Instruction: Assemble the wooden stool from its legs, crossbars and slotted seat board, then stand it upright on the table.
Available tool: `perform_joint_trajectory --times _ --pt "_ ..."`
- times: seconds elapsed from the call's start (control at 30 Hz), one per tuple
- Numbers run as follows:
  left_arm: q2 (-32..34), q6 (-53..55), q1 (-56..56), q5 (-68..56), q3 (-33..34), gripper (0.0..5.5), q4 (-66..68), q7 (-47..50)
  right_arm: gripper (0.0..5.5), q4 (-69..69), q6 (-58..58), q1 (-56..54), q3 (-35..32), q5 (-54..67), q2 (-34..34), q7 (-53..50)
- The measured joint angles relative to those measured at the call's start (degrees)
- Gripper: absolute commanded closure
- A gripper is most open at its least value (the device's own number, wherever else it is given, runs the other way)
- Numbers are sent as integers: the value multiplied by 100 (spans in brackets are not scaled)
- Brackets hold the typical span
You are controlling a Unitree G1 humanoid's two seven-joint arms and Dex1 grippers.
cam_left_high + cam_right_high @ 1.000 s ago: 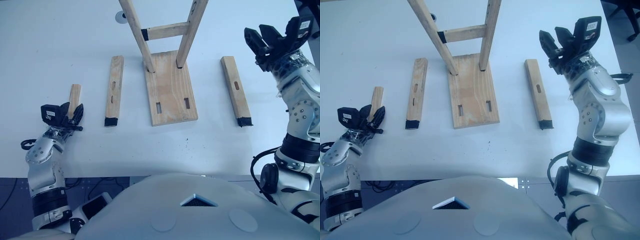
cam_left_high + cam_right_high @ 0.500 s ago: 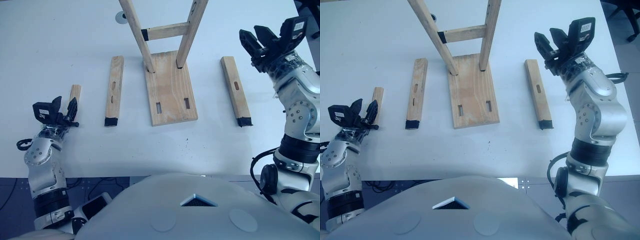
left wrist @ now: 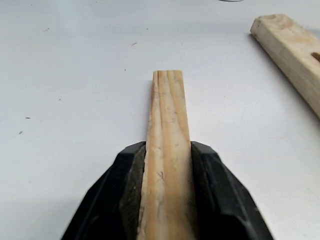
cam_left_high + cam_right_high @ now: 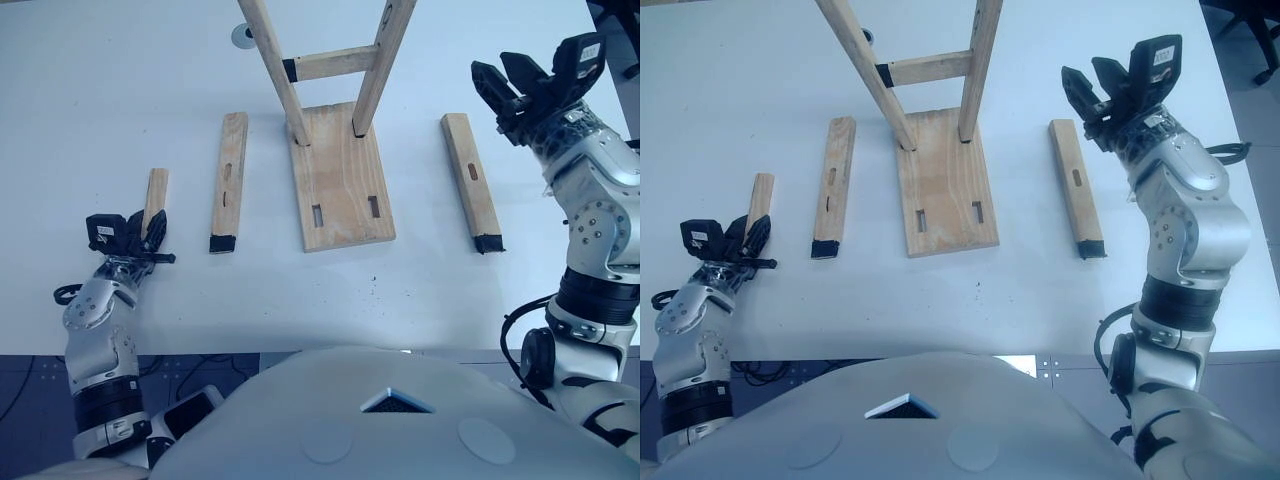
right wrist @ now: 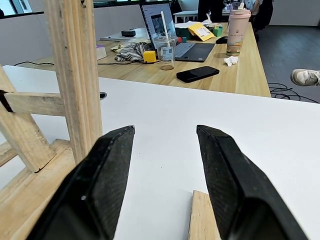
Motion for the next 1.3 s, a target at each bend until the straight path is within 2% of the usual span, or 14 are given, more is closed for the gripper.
perform_joint_trajectory --times 0.2,0.3,0.37,0.43,0.6,0.8,1.17,1.3 --pt "-35 -532 -424 -7 -5 424 -152 98 321 -3 -7 -49 -88 63 7 11" --pt "-19 -904 -2074 -229 -235 424 -1489 164 321 -87 80 -345 -482 938 183 77" --pt "5 -918 -3318 -183 -826 424 -2040 114 321 -231 274 -835 -868 2059 733 -120" --pt "7 -932 -3848 185 -1371 424 -2093 35 321 -331 404 -1243 -964 2779 1007 -408" --pt "-406 -1550 -3948 929 -2333 424 -1840 54 321 -621 406 -1814 -348 3601 1894 -1041" --pt "-832 -2063 -3985 1123 -2802 424 -1766 76 321 -688 376 -1803 41 3695 2062 -1232" --pt "-995 -2167 -3980 1010 -2936 424 -1772 33 490 -699 265 -1752 203 4047 2058 -1294" --pt "-994 -2170 -3980 1011 -2942 424 -1773 29 511 -684 195 -1752 201 4052 2041 -1309"
